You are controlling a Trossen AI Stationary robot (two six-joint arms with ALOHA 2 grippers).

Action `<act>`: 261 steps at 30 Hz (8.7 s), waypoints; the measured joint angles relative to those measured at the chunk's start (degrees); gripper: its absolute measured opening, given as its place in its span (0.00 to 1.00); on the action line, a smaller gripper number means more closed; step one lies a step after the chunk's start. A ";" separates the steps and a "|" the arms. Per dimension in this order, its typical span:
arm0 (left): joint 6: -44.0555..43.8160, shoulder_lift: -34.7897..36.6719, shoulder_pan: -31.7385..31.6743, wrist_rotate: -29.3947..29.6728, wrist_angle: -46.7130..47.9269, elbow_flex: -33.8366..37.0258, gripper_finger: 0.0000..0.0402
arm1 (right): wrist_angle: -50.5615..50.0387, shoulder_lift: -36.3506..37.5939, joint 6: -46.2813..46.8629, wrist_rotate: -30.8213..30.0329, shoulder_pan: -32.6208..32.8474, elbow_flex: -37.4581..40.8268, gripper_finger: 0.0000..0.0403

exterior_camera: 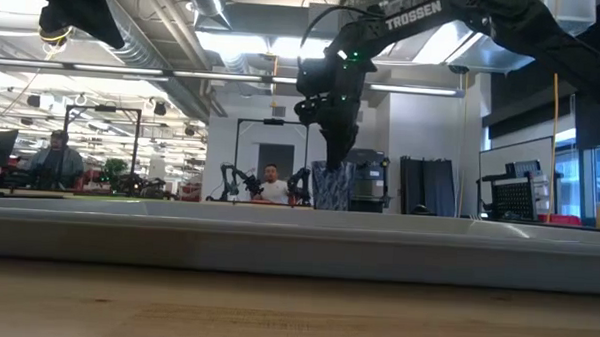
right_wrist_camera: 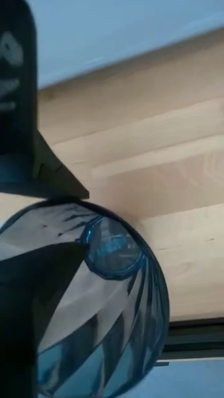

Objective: Pick and place plate/cup/fork/spoon on tray
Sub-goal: Put the black cup on the gray tray, then put the green plate on the gray tray

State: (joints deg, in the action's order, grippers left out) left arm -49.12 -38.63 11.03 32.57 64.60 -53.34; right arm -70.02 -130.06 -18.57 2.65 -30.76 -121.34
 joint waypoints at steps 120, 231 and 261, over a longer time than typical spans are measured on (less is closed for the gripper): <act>5.74 -0.88 0.02 -6.21 -1.51 0.02 0.00 | 1.94 30.93 24.29 -13.53 30.14 12.82 0.19; 13.99 -44.92 -19.87 -9.31 -20.32 12.36 0.17 | 4.37 30.92 15.00 -10.05 20.74 7.39 0.19; 20.39 -50.29 -18.64 -1.50 -16.22 10.54 0.17 | 4.37 30.91 13.37 -10.05 20.74 7.39 0.19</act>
State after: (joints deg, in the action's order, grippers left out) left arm -28.73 -88.92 -7.61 31.08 48.38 -42.81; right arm -65.65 -99.15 -5.20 -7.40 -10.02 -113.95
